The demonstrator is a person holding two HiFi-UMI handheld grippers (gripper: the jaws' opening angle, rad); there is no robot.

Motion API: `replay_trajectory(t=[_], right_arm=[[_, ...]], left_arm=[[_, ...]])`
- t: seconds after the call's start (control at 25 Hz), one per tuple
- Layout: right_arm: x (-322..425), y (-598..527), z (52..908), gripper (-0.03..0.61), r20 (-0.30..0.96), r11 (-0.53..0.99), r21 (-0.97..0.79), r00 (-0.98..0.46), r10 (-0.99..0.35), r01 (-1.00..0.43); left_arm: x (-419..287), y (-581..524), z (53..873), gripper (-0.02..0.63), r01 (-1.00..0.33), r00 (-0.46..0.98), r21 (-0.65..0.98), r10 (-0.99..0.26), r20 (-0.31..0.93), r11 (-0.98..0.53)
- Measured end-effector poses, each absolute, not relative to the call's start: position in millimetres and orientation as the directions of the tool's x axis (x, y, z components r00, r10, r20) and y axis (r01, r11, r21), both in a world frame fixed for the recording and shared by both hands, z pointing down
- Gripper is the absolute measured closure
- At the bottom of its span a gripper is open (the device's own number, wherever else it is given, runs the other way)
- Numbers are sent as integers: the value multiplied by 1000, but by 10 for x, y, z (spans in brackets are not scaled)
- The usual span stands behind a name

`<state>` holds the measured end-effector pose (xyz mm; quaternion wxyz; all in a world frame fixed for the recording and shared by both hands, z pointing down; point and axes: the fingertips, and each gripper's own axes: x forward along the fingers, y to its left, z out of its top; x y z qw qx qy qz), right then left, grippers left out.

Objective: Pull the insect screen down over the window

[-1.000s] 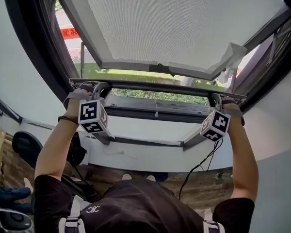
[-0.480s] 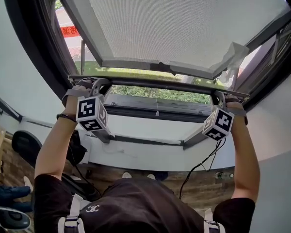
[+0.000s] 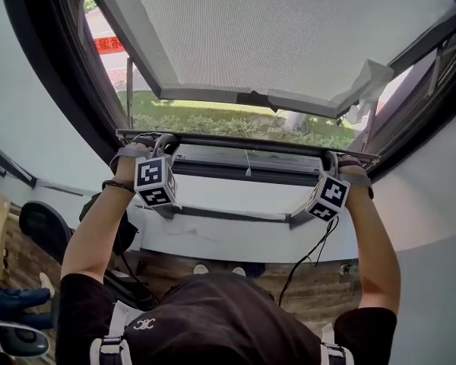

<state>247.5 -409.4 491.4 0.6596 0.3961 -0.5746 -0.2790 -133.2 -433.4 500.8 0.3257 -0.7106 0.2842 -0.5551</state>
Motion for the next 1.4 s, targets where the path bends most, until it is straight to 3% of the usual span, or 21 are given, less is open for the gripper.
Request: replay_trajectory(t=[1.4], right_arm=[[2398, -4028, 6570, 555, 674, 676, 731, 249, -695, -95]], left_arm=[[-1350, -4315, 6776, 597, -37, 98, -578, -579, 809, -815]])
